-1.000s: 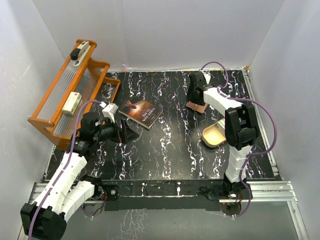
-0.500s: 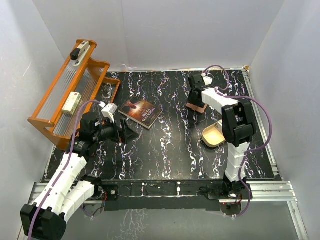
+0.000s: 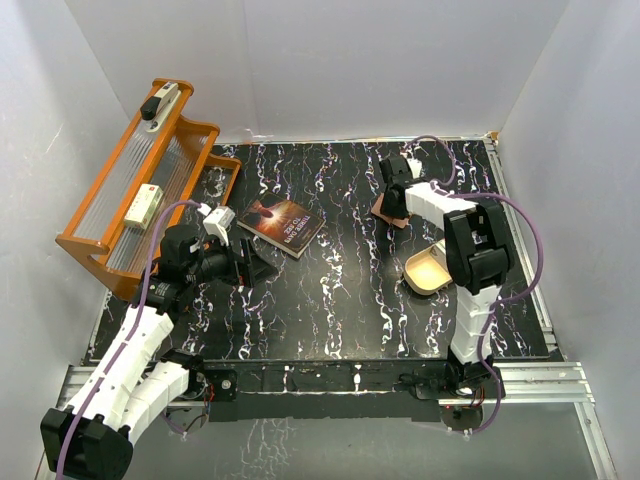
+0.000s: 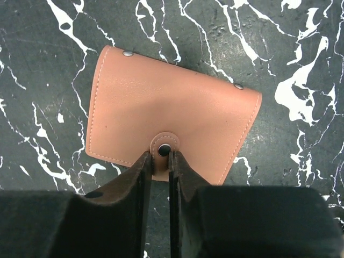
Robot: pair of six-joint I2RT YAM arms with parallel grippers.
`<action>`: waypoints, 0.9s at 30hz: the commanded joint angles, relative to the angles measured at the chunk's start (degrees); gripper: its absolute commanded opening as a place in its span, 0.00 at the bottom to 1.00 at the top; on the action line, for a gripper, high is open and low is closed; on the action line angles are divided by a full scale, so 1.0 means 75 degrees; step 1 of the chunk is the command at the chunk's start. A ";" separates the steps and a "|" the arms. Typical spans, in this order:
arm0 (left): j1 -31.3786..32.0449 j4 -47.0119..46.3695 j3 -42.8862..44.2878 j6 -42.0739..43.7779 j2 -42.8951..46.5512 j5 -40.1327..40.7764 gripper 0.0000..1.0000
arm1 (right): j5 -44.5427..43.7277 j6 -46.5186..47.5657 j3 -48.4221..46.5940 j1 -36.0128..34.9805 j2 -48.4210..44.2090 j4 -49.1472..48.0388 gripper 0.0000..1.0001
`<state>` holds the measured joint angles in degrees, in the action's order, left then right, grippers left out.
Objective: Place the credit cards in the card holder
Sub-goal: Open the card holder at the center of the board.
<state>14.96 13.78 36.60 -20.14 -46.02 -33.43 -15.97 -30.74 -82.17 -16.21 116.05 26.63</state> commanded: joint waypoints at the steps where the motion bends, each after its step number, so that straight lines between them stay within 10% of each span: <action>1: -0.0036 -0.0009 0.0005 0.0031 0.0083 -0.0102 0.95 | 0.0766 0.0806 0.0744 0.0017 -0.0584 -0.0632 0.12; 27: -0.0036 0.0150 0.0117 -0.0911 -0.0599 0.0051 0.87 | 0.2442 0.2591 0.3725 -0.1305 -0.4055 -0.1410 0.00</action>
<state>14.96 13.76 36.60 -22.31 -49.08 -33.15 0.21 -14.31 -55.99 -22.98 91.37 20.53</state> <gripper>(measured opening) 0.887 0.087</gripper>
